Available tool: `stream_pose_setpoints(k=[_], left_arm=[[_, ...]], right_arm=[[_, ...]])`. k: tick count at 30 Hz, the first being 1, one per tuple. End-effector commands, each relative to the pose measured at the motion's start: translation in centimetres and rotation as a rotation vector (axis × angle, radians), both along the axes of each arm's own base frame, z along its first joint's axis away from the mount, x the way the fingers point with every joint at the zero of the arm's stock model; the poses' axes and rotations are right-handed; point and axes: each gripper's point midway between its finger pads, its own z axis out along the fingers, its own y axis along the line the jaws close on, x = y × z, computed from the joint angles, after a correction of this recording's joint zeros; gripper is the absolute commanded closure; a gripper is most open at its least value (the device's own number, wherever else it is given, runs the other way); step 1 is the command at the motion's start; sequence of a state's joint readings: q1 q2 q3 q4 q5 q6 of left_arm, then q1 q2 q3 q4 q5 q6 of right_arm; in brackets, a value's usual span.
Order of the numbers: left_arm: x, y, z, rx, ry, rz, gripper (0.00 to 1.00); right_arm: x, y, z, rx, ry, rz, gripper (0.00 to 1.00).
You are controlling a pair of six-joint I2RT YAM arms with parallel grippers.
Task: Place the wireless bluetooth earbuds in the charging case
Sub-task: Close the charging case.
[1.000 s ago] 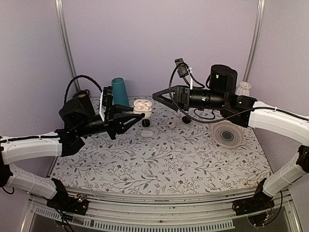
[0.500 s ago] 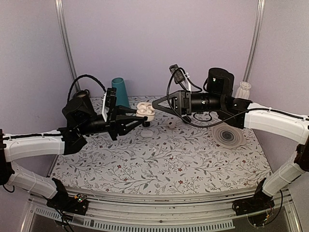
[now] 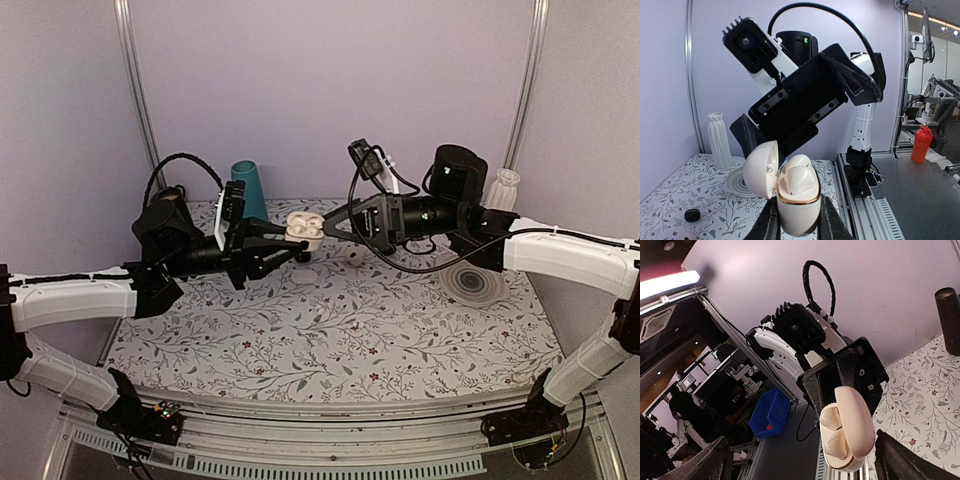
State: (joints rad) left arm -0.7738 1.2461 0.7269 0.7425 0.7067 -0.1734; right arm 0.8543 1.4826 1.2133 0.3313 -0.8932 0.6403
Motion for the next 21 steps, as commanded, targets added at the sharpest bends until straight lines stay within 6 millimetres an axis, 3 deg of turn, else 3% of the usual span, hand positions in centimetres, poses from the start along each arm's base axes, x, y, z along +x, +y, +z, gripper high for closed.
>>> stream_pose_setpoints(k=[1,21], left_arm=[[0.2,-0.1,1.4,-0.028,-0.024,-0.007,1.00],[1.9,-0.6,0.1,-0.007,0.030,0.047,1.00]], right_arm=[[-1.2,-0.2,-0.5,0.010,0.010,0.082,0.01],[-3.7,-0.7,0.9,0.059,-0.053,0.189,0.01]])
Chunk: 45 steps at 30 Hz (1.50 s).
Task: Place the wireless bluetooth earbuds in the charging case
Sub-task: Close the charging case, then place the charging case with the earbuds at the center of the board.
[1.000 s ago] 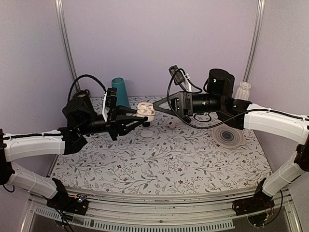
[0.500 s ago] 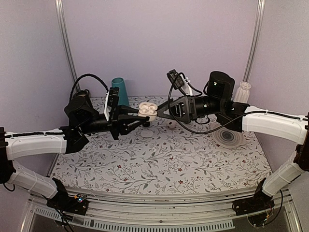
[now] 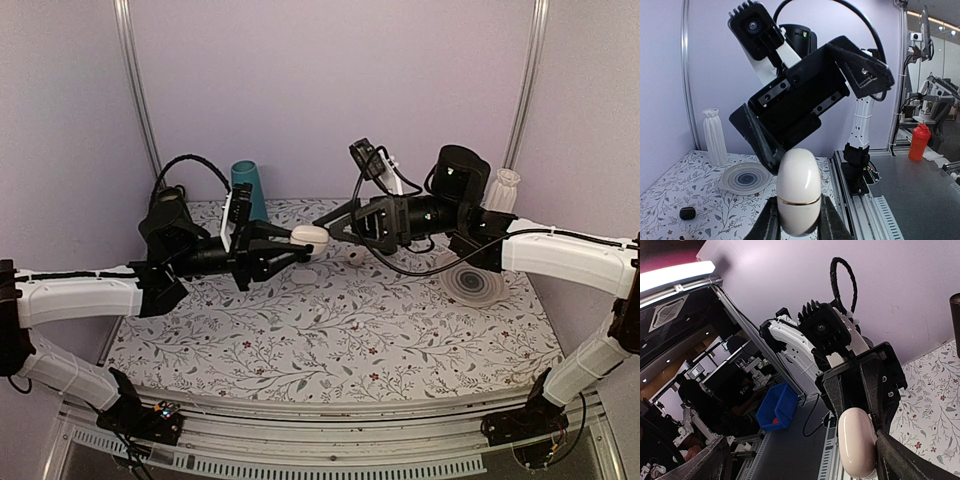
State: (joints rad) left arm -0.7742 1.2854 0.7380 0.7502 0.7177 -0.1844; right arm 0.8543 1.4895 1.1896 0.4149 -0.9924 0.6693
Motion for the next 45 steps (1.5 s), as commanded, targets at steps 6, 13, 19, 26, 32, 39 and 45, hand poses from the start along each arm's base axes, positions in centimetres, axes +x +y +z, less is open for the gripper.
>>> stream_pose_setpoints(k=[6,13,19,26,32,39,45], left_arm=[[1.6,0.0,0.9,-0.022,0.010,0.064,1.00],[1.7,0.0,1.0,-0.019,0.011,0.066,1.00],[1.7,0.3,0.9,-0.018,0.015,0.078,1.00],[2.0,1.1,0.7,-0.023,0.029,0.110,1.00],[3.5,2.9,0.3,-0.043,0.071,0.213,1.00],[6.0,5.5,-0.9,-0.075,0.172,0.349,1.00],[9.1,8.7,-3.1,-0.097,0.302,0.515,1.00]], right_arm=[[-2.2,-0.5,1.0,0.035,-0.044,0.086,0.01],[-1.8,-0.5,0.9,0.036,-0.049,0.053,0.02],[-1.1,-0.2,0.9,0.026,-0.057,0.017,0.02],[-0.3,-0.1,0.9,0.018,-0.068,-0.036,0.01],[1.0,-0.8,1.0,0.019,-0.078,-0.126,0.01],[2.8,-2.0,0.7,0.009,-0.079,-0.243,0.01],[3.9,-2.7,0.1,-0.007,-0.062,-0.311,0.01]])
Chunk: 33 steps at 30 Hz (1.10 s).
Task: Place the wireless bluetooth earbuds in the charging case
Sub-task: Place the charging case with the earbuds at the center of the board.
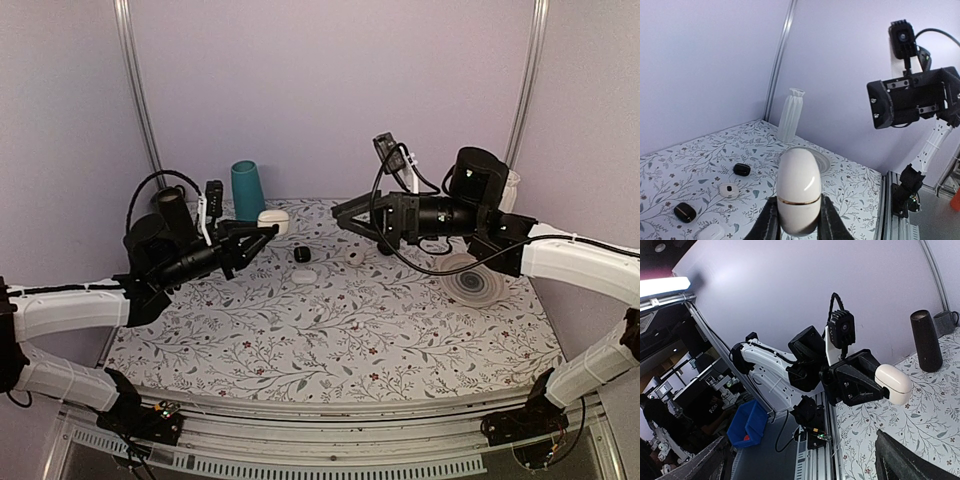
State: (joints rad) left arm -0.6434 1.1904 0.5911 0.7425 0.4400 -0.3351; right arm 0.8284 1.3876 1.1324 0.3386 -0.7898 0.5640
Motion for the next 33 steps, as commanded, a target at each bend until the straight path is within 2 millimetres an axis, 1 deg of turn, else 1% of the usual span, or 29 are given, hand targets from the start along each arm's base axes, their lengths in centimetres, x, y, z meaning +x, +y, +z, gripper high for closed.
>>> stream_pose_setpoints(k=[1,6,10,14,16,20,23,24,33], left_arm=[[2.7,3.1,-0.5,-0.065,0.094,0.160,1.00],[4.8,5.1,-2.6,-0.074,0.200,0.268,1.00],[6.6,6.2,-4.8,-0.063,0.295,0.345,1.00],[8.5,7.4,-7.9,-0.050,0.421,0.416,1.00],[9.5,7.8,-9.5,-0.044,0.474,0.438,1.00],[11.4,7.8,-12.7,0.009,0.587,0.468,1.00],[12.6,7.6,-14.5,0.042,0.631,0.466,1.00],[13.1,7.5,-15.7,0.064,0.656,0.467,1.00],[17.8,6.4,-19.5,0.123,0.791,0.391,1.00]], right_arm=[[1.4,-1.1,-0.4,-0.012,0.008,-0.093,0.01],[2.6,-2.3,-1.0,-0.019,0.022,-0.187,0.01],[3.9,-4.0,-1.2,-0.010,0.030,-0.313,0.01],[4.9,-5.0,-2.0,-0.030,0.056,-0.371,0.01],[5.1,-5.3,-2.5,-0.042,0.071,-0.383,0.01],[5.2,-5.8,-3.4,-0.053,0.083,-0.409,0.01],[5.5,-6.0,-3.8,-0.066,0.086,-0.430,0.01],[5.6,-6.2,-3.9,-0.068,0.084,-0.437,0.01],[5.4,-7.1,-4.3,-0.077,0.069,-0.472,0.01]])
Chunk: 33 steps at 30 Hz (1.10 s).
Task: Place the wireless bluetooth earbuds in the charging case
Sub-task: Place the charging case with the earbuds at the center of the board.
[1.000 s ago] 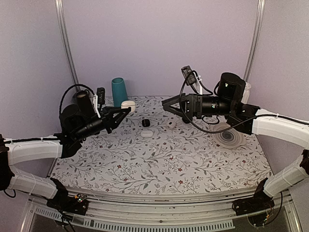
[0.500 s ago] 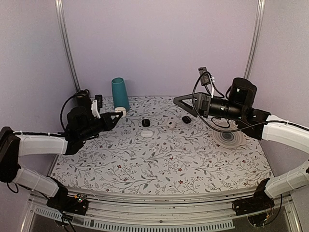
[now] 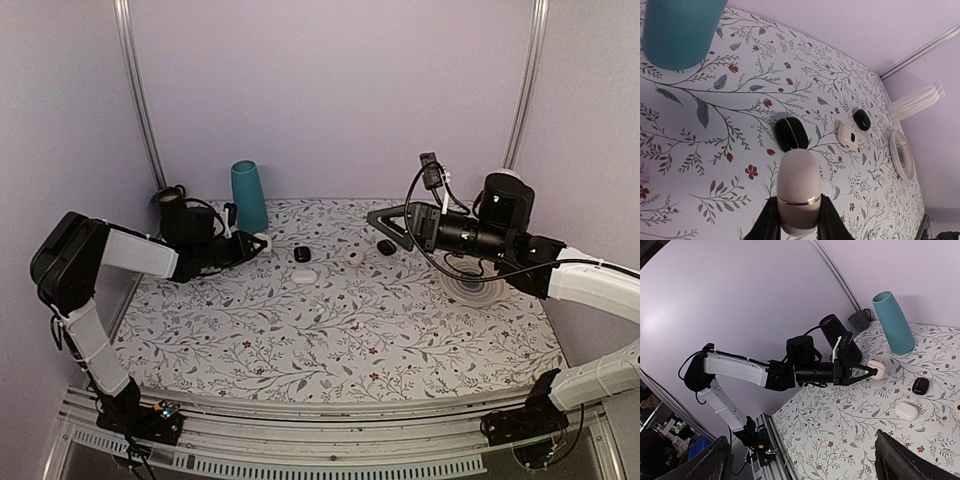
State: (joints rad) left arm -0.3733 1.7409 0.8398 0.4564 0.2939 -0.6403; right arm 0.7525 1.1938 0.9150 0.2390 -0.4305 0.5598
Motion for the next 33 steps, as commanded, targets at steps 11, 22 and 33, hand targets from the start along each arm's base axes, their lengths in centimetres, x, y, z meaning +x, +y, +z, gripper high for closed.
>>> stream_pose_setpoints(k=[11,22,33], left_arm=[[4.8,0.1,-5.9,0.009,0.211,-0.064,1.00],[5.4,1.9,-6.8,0.066,0.253,-0.046,0.68],[5.1,4.1,-4.1,0.151,0.177,0.034,0.34]], right_arm=[[0.0,-1.0,-0.6,-0.016,0.003,-0.037,0.01],[-0.2,-0.9,-1.1,-0.023,0.019,-0.026,0.01],[0.2,-0.9,-1.2,-0.039,0.024,-0.043,0.01]])
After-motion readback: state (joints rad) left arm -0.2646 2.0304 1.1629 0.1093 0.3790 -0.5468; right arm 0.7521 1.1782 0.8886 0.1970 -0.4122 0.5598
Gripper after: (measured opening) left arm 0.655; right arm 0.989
